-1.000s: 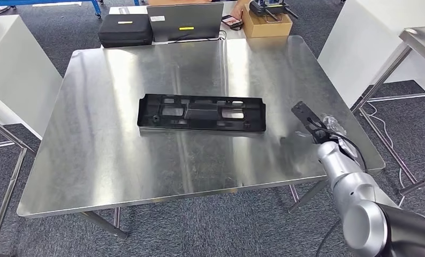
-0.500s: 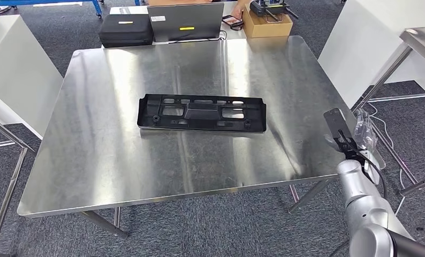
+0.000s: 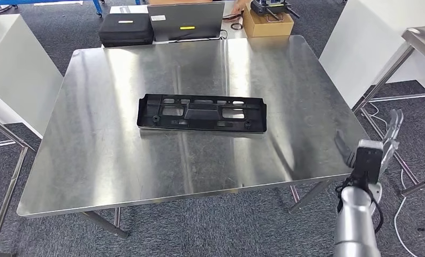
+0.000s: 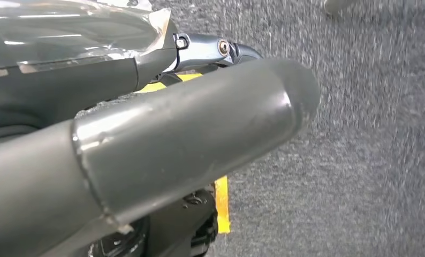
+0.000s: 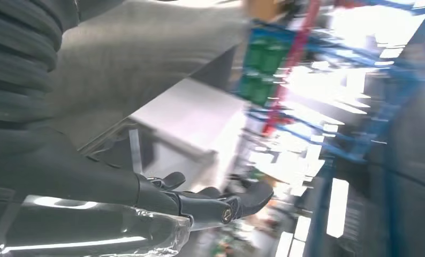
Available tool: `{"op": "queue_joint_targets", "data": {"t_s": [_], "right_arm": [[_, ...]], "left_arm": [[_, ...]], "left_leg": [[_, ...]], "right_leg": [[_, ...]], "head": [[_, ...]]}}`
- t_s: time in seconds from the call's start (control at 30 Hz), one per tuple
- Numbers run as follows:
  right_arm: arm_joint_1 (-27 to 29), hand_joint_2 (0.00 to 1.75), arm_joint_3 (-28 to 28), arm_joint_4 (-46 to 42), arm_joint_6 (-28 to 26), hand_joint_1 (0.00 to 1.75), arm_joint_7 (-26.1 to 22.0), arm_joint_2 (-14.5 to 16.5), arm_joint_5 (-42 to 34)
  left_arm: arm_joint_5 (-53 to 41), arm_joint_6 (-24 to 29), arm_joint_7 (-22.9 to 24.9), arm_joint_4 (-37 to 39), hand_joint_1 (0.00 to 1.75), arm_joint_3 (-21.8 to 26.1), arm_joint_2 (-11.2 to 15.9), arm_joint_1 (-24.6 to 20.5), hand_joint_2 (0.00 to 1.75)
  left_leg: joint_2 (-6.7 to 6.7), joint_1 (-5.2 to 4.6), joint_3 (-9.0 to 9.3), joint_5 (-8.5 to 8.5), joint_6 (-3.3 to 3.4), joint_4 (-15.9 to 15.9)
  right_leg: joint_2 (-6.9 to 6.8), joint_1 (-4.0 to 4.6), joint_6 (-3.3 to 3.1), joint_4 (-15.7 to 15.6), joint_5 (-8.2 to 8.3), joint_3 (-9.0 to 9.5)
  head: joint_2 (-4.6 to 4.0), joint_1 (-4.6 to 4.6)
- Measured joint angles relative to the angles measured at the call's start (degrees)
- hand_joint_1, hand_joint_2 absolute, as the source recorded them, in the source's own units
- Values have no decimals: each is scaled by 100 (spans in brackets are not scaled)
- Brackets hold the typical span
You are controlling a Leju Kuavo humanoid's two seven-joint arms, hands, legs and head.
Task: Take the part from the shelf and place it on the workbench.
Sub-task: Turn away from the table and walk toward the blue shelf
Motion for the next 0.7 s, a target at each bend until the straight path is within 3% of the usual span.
{"op": "queue_joint_targets", "data": {"t_s": [0.13, 0.23, 0.43, 0.57, 0.63, 0.7], "right_arm": [[1516, 175, 793, -1647, 99, 0, -483, 469, -703], [2208, 175, 1315, -2265, 433, 0, -505, 635, -1044], [2684, 175, 1720, -2716, 735, 0, -495, 800, -1291], [2750, 175, 1812, -2716, 1239, 0, -487, 922, -1600], [2753, 175, 1886, -2648, 1446, 0, -492, 976, -1685], [2749, 175, 1954, -2548, 1546, 0, -494, 1012, -1713]], "left_arm": [[151, 187, -9, 0, 0, 163, -35, 59, 0], [382, 303, 56, 0, 0, 346, -71, 51, 0], [601, 406, 176, -1, 0, 612, -128, 47, 0], [875, 566, 495, 0, 0, 845, -168, 44, 0], [985, 642, 610, 0, 0, 967, -222, 42, 0], [1036, 678, 667, 0, 0, 1064, -273, 39, 0]], "left_leg": [[-2, 10, 8, -27, -26, -3], [12, 11, 15, -33, -30, -4], [16, -5, 26, -50, -16, 5], [22, -26, 43, -34, 96, 10], [40, -2, 73, 35, 150, -59], [57, 7, 64, 80, 189, -98]], "right_leg": [[2, 10, -7, 1, -26, 6], [10, 11, -16, 1, -32, 3], [15, -2, -19, -9, -36, -18], [19, -57, 76, -25, 6, 47], [23, -48, 56, 139, -136, -10], [26, -37, -38, 768, -550, -247]], "head": [[0, -2], [0, 0], [0, 3], [0, -5], [0, 5], [0, 25]]}}
